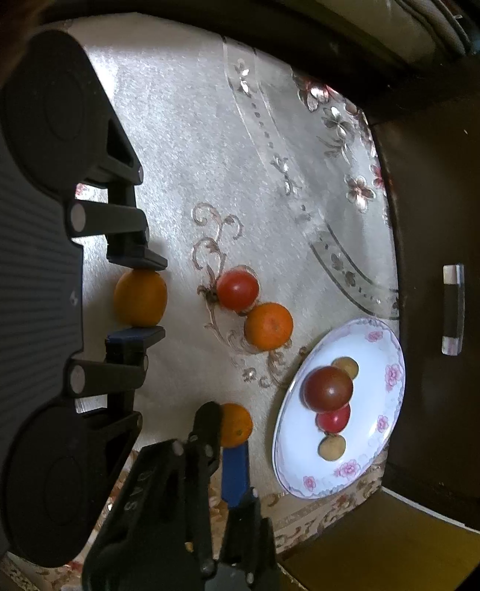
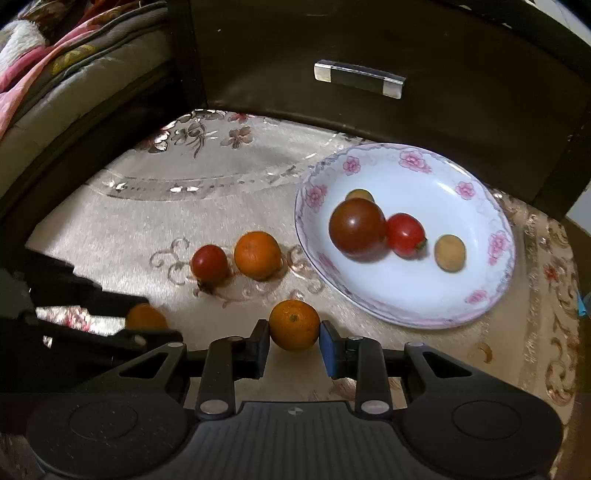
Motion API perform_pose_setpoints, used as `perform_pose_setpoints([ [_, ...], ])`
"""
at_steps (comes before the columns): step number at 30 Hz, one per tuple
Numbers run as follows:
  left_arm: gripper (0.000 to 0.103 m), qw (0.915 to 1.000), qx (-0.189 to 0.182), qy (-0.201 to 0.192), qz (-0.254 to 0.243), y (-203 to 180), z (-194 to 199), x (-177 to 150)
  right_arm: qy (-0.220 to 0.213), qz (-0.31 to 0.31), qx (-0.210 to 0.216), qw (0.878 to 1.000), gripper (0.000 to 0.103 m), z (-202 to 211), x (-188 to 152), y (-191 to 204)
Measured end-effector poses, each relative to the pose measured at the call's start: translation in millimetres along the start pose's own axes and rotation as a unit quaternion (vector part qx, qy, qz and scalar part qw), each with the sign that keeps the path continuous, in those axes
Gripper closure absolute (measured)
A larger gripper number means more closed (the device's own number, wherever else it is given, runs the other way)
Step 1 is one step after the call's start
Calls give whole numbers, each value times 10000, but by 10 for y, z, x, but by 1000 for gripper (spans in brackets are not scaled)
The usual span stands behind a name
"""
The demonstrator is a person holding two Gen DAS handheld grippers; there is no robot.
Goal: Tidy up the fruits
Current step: 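Grasp a second small orange with the right gripper while the left gripper holds its orange, then carry both oranges over the white bowl and open both grippers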
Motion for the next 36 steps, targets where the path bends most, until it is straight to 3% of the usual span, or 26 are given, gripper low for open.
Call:
perform_pose_setpoints([
  [13, 62, 9997, -122, -91, -169, -204, 36, 100, 80, -41, -89, 9999, 80, 189, -140, -130],
  [36, 62, 9984, -92, -442, -330, -388, 124, 463, -203, -498, -70, 9985, 80, 342, 31, -394],
])
Point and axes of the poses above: each gripper's, at about its wrist camera, not at the fingertips, and z roughly against the way its jaws point, y to its left, x to its top, the point moved 9 cm from there along -z, roughly the way its jaws point, and after that the axes turned 4 degrees about -z, right-handed, at the moved point
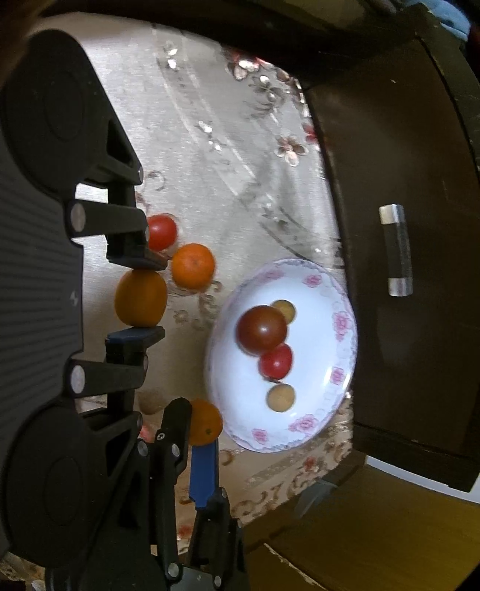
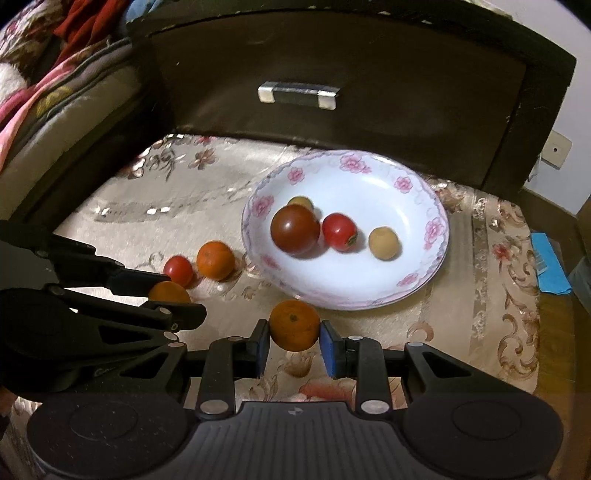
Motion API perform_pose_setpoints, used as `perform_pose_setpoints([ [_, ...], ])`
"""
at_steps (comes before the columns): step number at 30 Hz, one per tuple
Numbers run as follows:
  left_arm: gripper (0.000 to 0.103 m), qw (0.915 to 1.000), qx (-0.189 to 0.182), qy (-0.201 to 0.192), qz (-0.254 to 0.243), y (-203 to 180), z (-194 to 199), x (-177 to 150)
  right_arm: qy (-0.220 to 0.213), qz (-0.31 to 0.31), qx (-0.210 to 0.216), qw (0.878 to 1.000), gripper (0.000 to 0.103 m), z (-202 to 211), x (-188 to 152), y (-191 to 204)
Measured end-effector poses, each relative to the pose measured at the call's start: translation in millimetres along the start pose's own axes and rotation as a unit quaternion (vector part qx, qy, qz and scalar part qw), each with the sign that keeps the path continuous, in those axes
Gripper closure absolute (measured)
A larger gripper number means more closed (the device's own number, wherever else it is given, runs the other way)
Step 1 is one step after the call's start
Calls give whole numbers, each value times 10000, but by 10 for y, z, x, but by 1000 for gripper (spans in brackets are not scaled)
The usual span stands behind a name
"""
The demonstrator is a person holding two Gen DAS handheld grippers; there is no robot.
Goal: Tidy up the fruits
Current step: 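Carry both oranges over the white bowl and open both grippers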
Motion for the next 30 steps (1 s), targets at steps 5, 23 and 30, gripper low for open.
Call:
perform_pose_setpoints([
  [5, 63, 9999, 30, -96, -79, -23, -8, 142, -109, -111, -30, 9999, 80, 25, 95, -78],
  [23, 63, 9988, 92, -392, -284, -87, -178, 591, -393, -391, -121, 9984, 79, -70, 434, -377],
  [30, 63, 9984, 91, -462, -306, -96, -287, 748, -499, -489, -121, 9975, 79, -160, 573, -510],
])
Point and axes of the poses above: each gripper's, at about its wrist camera, not at the fingertips, and z roughly against the way its jaws point, y to its left, x to its top, the point moved 9 cm from there along -z, roughly the way its jaws point, and after that the axes turned 4 degrees about -z, right-handed, at the moved point
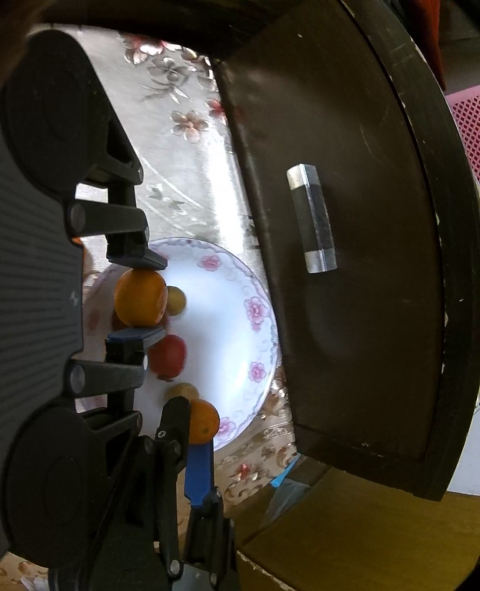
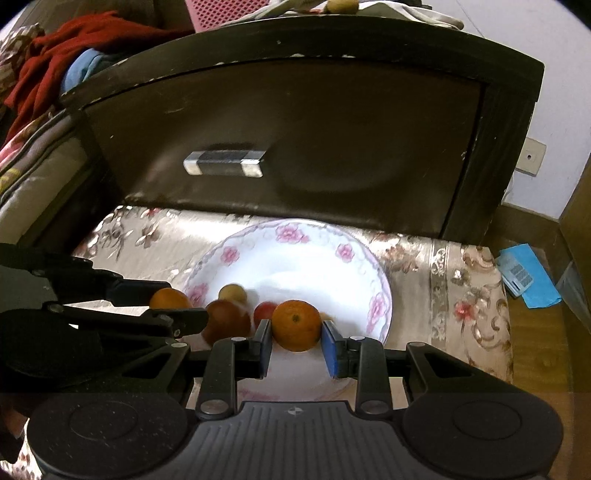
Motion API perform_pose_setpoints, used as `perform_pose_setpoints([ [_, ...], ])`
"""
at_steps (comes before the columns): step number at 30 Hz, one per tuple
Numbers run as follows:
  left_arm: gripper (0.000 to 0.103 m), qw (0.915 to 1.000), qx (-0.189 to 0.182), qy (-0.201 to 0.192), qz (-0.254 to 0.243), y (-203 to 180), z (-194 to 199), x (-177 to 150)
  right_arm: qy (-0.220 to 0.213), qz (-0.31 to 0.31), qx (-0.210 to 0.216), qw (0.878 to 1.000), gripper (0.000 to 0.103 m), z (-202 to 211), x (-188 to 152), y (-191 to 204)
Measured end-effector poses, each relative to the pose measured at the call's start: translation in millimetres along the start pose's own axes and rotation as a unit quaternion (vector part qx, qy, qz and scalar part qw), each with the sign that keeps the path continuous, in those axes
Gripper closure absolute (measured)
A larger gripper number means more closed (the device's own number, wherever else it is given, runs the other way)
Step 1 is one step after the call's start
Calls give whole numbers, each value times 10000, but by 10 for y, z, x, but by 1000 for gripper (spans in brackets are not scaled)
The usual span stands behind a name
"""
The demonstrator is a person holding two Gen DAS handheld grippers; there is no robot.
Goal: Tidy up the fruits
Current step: 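Carry both oranges over the white bowl and open both grippers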
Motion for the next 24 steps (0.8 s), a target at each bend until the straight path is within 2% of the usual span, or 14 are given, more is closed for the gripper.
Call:
perform_pose_setpoints([
  [24, 64, 9998, 142, -117, -116, 17, -313, 122, -106, -144, -13, 9998, 78, -361, 122, -190],
])
Point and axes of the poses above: each gripper's, at about its wrist camera, not at the fingertips, and z roughly against the way its jaws point, y to its left, x to its top, the point moved 9 cm from there along -z, roughly the way its jaws point, and after that the axes turned 4 degrees about -z, right-handed, at the moved point
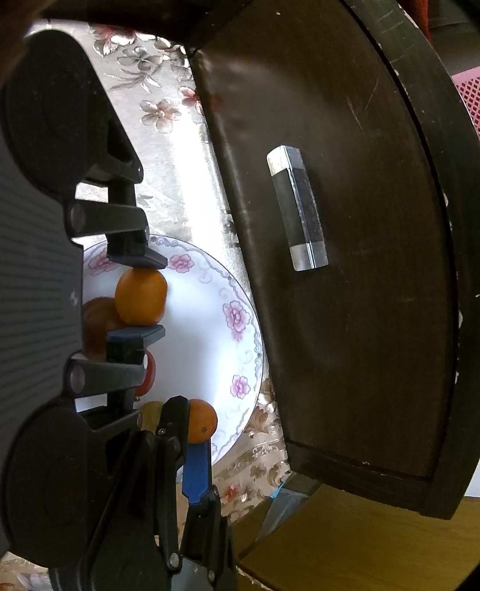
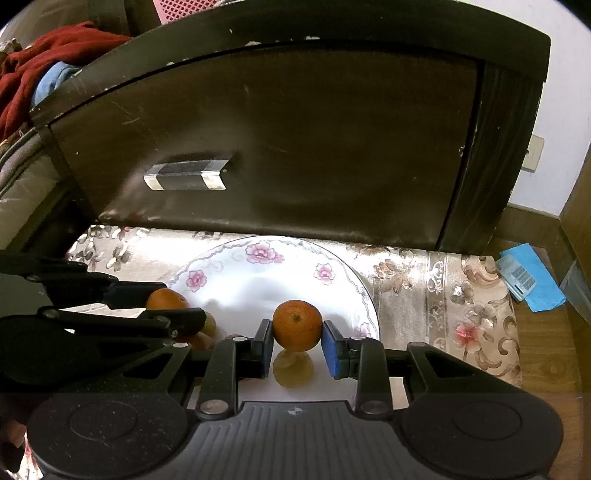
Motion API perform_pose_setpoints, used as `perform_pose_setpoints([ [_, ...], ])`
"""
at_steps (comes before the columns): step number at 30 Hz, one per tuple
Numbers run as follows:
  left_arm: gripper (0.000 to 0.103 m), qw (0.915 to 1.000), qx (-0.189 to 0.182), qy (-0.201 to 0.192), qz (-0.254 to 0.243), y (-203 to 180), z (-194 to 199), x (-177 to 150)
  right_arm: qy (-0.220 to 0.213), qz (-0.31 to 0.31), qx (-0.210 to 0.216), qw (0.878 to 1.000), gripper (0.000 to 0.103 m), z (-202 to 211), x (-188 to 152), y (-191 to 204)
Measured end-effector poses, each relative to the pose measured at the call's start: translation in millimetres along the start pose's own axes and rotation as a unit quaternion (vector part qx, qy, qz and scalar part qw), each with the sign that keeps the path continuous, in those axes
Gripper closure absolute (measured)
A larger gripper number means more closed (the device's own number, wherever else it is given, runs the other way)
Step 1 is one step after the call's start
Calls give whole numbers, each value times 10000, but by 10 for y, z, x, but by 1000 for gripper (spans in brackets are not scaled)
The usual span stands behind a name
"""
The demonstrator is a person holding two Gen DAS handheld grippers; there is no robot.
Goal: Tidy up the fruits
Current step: 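Carry both oranges over the white bowl and open both grippers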
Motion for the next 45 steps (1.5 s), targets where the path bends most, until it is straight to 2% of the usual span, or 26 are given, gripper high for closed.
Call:
perform_pose_setpoints([
  [26, 62, 10000, 61, -22, -1, 15, -22, -6, -47, -34, -11, 10000, 72, -72, -8, -33],
  [38, 61, 9999, 77, -118, -38, -9, 99, 34, -215, -118, -74, 9997, 64, 109, 53, -80],
  [45, 61, 9998, 118, -175, -51, 2, 182, 54, -286, -113, -93, 9995, 63, 198, 76, -56],
])
Point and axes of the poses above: each gripper's, at about its wrist camera, not at the fingertips, and z roughly against the way its jaws point, y to its left, x to its top, the point moved 9 cm from there along -z, roughly the way its jaws point, and after that the axes turned 4 degrees about -z, right-handed, at the moved point
